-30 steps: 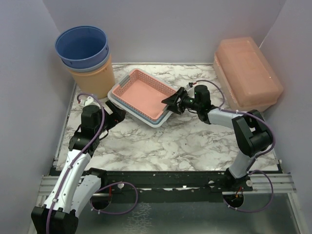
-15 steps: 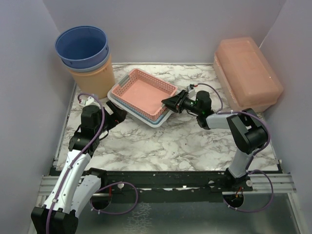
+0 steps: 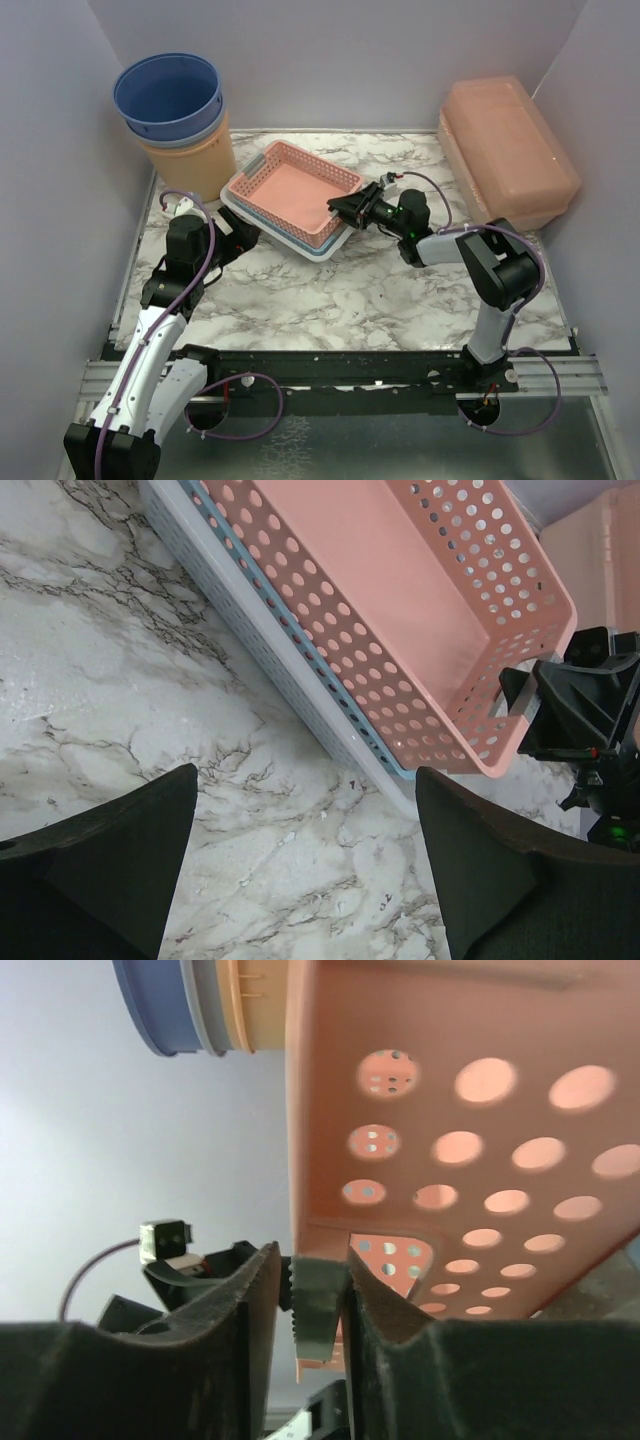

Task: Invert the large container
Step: Pick up the container from the container.

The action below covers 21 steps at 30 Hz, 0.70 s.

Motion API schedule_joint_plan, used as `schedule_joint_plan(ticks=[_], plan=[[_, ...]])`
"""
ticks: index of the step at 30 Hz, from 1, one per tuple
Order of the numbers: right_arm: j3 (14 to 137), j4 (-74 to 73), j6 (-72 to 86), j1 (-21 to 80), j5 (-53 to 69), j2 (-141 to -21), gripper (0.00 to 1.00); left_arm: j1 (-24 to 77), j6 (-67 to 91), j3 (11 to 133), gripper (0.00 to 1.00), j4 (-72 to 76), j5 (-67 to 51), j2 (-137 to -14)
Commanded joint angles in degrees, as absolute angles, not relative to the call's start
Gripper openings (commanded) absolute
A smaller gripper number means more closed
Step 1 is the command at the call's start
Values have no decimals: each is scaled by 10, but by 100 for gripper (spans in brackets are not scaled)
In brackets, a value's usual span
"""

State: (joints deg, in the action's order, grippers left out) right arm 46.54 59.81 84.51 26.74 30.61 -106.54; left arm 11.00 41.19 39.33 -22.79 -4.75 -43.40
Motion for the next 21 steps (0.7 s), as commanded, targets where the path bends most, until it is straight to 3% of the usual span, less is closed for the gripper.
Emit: schedule_joint_plan(ticks=[1, 7, 11, 21], plan=[[490, 638, 854, 277, 284, -1072, 28, 112, 403, 411, 90, -226, -54, -430], [484, 616, 825, 280, 289, -1038, 1, 112, 407, 412, 88, -233, -42, -431], [477, 591, 790, 282, 291, -1002, 1, 112, 412, 418, 83, -246, -5, -417], [507, 382, 589, 282, 218, -829, 1, 112, 431, 400, 84, -244, 0, -426]])
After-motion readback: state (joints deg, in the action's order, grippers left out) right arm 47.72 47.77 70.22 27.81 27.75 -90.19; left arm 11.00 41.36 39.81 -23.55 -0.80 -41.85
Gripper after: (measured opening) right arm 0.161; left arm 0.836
